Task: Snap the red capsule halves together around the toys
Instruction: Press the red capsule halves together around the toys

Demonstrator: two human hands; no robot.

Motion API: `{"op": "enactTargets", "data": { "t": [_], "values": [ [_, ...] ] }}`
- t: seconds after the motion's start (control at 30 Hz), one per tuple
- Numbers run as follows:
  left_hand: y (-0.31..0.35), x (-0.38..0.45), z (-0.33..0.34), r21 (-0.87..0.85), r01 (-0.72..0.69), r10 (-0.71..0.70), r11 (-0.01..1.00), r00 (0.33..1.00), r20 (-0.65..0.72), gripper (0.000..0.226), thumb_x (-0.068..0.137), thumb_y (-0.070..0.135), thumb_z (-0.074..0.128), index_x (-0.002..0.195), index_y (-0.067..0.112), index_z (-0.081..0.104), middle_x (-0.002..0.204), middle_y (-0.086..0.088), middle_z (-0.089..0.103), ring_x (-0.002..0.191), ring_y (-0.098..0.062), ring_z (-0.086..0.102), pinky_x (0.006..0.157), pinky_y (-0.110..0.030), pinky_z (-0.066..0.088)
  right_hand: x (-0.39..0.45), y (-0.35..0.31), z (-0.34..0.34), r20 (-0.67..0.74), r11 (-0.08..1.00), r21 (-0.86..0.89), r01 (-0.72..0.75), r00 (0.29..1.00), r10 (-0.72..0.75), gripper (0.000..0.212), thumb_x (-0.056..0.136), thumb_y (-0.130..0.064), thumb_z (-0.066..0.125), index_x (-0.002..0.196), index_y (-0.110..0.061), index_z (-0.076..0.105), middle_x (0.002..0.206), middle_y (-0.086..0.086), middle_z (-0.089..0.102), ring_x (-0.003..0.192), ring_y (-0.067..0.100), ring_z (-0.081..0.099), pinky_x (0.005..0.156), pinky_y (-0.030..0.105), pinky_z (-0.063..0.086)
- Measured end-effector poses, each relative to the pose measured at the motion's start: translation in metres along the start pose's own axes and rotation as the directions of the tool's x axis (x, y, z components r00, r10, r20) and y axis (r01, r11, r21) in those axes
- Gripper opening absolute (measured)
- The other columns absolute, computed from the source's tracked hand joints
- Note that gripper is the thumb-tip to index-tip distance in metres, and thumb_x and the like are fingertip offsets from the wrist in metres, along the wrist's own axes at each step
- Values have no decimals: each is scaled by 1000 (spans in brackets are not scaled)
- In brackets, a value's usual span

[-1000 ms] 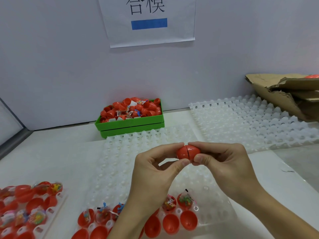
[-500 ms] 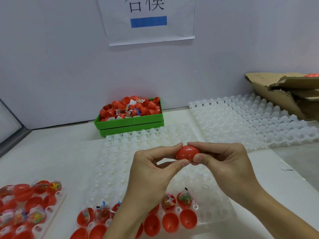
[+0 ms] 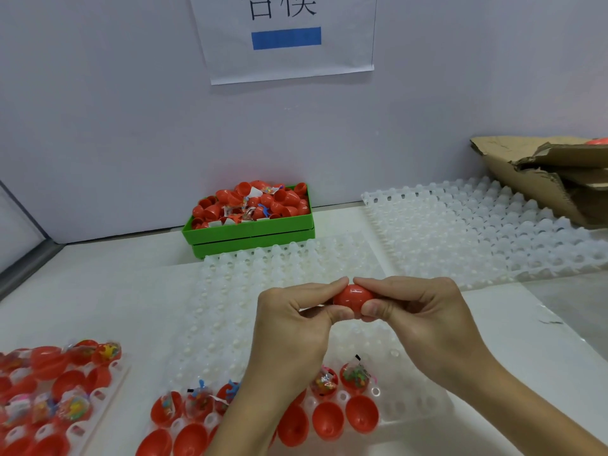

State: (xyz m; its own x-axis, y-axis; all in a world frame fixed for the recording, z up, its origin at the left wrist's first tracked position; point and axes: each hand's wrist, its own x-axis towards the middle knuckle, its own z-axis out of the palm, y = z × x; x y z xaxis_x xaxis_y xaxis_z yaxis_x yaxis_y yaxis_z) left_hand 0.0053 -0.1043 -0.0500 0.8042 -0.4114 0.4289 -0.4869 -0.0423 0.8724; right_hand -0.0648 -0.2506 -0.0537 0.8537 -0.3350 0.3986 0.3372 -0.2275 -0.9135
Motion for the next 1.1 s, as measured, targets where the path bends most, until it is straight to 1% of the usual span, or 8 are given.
{"op": "enactTargets", "data": {
  "t": [0.3, 0.4, 0.53, 0.63, 0.8, 0.87, 1.0, 1.1],
  "values": [
    [-4, -4, 4, 89, -56, 63, 994, 995, -73, 54, 80, -17, 68, 85, 37, 73, 69, 11, 75, 64, -2, 72, 68, -15, 56, -2, 5, -2, -21, 994, -85, 66, 997, -68, 52, 77, 20, 68, 91, -29, 78, 74, -3, 77, 69, 12, 74, 70, 20, 59],
    [0, -2, 1, 77, -32, 37, 996, 997, -65, 55, 77, -18, 68, 85, 35, 75, 67, 12, 74, 65, -2, 72, 68, -13, 55, 1, 1, -6, 52, 1000, -4, -4, 999, 4, 45, 77, 9, 73, 89, -35, 79, 80, -3, 78, 77, 14, 76, 76, 20, 59],
    [6, 1, -3, 22, -3, 4, 1000, 999, -53, 51, 70, -19, 73, 82, 30, 78, 69, 14, 75, 68, -1, 72, 68, -9, 53, 6, -6, -11, 120, 979, 181, -91, 990, 70, 26, 72, -11, 69, 92, -25, 79, 90, 5, 78, 84, 22, 76, 74, 21, 59],
    [8, 1, -3, -49, -11, 9, 999, 999, -40, 52, 68, -24, 70, 84, 25, 80, 75, 2, 77, 67, -9, 73, 67, -16, 56, 8, -3, -14, 140, 951, 264, -158, 982, 125, 25, 68, -16, 74, 92, -19, 81, 93, 12, 78, 88, 26, 75, 75, 24, 59],
    [12, 1, -3, -128, 0, -1, 992, 1000, -10, 56, 62, -16, 78, 80, 38, 80, 90, 3, 75, 93, -16, 70, 77, -27, 58, 9, 4, -17, 440, 741, 499, -450, 868, 232, 66, 64, -38, 89, 114, 1, 70, 111, 23, 71, 102, 32, 70, 87, 32, 55],
    [13, 1, -2, -138, 16, -16, 990, 1000, 3, 56, 63, -13, 79, 80, 40, 80, 95, 6, 75, 102, -13, 68, 87, -35, 57, 8, 4, -18, 538, 681, 518, -517, 817, 210, 69, 69, -39, 86, 119, 3, 67, 113, 22, 69, 107, 32, 68, 91, 33, 54],
    [13, 0, -1, -145, 66, -56, 987, 996, 72, 49, 73, -8, 76, 93, 36, 78, 113, 20, 72, 118, -3, 60, 91, -23, 53, 8, 5, -17, 517, 653, 570, -499, 835, 187, 70, 69, -33, 87, 120, 9, 64, 122, 31, 64, 120, 40, 60, 97, 34, 52],
    [15, -1, -3, -222, 108, -74, 969, 985, 154, 29, 79, 12, 75, 105, 25, 77, 110, 12, 74, 113, -6, 65, 92, -18, 52, 9, 5, -14, 436, 683, 580, -443, 878, 199, 69, 64, -31, 91, 117, 7, 67, 119, 28, 66, 119, 34, 63, 94, 29, 53]
  ]
}}
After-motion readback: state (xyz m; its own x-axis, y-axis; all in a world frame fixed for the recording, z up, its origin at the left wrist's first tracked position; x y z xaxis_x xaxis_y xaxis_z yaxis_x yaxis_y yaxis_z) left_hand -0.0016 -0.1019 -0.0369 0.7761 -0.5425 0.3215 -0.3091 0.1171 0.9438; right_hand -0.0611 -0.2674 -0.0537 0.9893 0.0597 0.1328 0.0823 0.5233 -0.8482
